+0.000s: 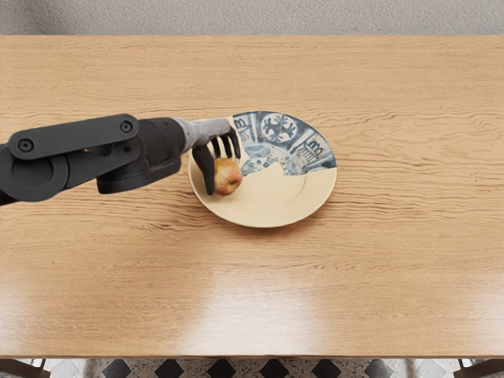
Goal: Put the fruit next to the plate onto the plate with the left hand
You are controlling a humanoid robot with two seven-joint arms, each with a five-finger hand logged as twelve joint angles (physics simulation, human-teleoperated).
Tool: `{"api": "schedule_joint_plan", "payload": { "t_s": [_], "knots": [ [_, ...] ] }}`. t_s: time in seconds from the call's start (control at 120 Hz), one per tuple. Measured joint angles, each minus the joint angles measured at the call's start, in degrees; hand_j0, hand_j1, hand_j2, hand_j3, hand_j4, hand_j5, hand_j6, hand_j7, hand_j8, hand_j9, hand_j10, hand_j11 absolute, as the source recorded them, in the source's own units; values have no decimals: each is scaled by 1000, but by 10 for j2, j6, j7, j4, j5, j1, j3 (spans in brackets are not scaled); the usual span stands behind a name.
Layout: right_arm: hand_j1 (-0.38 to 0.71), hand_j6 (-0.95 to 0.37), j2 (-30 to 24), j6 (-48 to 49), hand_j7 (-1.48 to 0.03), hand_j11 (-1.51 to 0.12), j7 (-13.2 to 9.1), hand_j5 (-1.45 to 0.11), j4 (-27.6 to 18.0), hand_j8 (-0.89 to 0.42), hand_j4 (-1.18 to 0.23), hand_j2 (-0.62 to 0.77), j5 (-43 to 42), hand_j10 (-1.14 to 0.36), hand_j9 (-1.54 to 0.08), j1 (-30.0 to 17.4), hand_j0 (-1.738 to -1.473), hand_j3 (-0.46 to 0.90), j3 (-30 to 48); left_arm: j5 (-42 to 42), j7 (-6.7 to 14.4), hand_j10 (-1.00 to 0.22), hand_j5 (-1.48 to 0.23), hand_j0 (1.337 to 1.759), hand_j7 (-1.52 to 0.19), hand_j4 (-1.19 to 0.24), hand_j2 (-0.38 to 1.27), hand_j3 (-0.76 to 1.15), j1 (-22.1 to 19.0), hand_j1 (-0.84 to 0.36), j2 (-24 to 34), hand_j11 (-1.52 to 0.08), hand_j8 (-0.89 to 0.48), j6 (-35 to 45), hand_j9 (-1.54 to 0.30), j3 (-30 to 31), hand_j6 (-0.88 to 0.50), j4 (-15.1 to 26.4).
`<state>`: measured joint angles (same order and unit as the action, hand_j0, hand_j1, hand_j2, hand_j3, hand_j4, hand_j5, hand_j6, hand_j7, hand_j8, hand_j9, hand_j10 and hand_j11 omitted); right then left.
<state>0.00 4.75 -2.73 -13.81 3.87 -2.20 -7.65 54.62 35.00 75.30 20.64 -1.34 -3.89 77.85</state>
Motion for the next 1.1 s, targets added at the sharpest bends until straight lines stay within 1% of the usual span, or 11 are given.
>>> {"api": "schedule_joint_plan", "payload": {
  "t_s": [0.075,0.15,0.258,0.35,0.433,0.483,0.55,0.658,0.792,0.925,1.1],
  "knots": [
    [-333,-13,0,0,-17,-17,0,-17,0,-13,-13,-3,0,-13,-17,0,-1658,0,0,1,0,-382,-520,1656,-511,-356,407,0,2,-46,0,-512,-289,3,-512,-1,-278,0],
    [-333,-13,0,0,-17,-17,0,-17,0,-13,-13,-3,0,-13,-17,0,-1658,0,0,0,0,-267,-363,1657,-356,-249,282,0,2,74,0,-357,-203,5,-357,-3,-195,0],
    [-333,-13,0,0,-17,-17,0,-17,0,-13,-13,-3,0,-13,-17,2,-1658,0,0,-13,0,-159,-214,1657,-210,-148,167,0,-7,187,4,-211,-121,6,-211,-21,-117,-1],
    [-333,-13,0,0,-17,-17,0,-17,-1,-13,-13,-3,0,-13,-17,3,-1658,0,0,-71,0,-102,-137,1658,-134,-95,107,0,-8,246,16,-135,-79,4,-135,-52,-76,0],
    [-333,-13,0,0,-17,-17,0,-17,-1,-13,-13,-3,0,-13,-17,3,-1658,0,-1,-153,0,-68,-91,1658,-89,-64,72,0,-15,281,51,-90,-53,-19,-90,-95,-52,0],
    [-333,-13,0,0,-17,-17,0,-17,-1,-13,-13,-3,0,-13,-17,3,-1658,0,-1,-213,0,-54,-71,1658,-70,-50,56,0,-39,296,77,-70,-42,-69,-70,-140,-41,0],
    [-333,-13,0,0,-17,-17,0,-17,-2,-13,-13,-3,0,-13,-17,3,-1658,0,-1,-275,0,-39,-52,1658,-51,-37,41,0,-95,311,103,-51,-31,-151,-51,-211,-30,-1],
    [-333,-13,0,0,-17,-17,0,-17,-2,-13,-13,-3,0,-13,-17,3,-1658,0,-1,-366,0,-23,-30,1658,-30,-22,24,0,-106,327,168,-30,-19,-266,-30,-280,-18,-7],
    [-333,-13,0,0,-17,-17,0,-17,-2,-13,-13,-3,0,-13,-17,4,-1658,0,-1,-452,0,-12,-16,1658,-16,-12,13,0,-139,338,217,-15,-10,-317,-16,-309,-10,-45],
    [-333,-13,0,0,-17,-17,0,-17,-2,-13,-13,-3,0,-13,-17,4,-1658,0,-1,-539,0,-6,-8,1658,-8,-6,7,0,-209,343,269,-8,-5,-331,-8,-317,-5,-77],
    [-333,-13,0,0,-17,-17,0,-17,-2,-13,-13,-3,0,-13,-17,5,-1658,0,-1,-620,0,-2,-3,1658,-3,-2,3,0,-221,347,269,-3,-1,-336,-3,-321,-1,-149]
  ]
}}
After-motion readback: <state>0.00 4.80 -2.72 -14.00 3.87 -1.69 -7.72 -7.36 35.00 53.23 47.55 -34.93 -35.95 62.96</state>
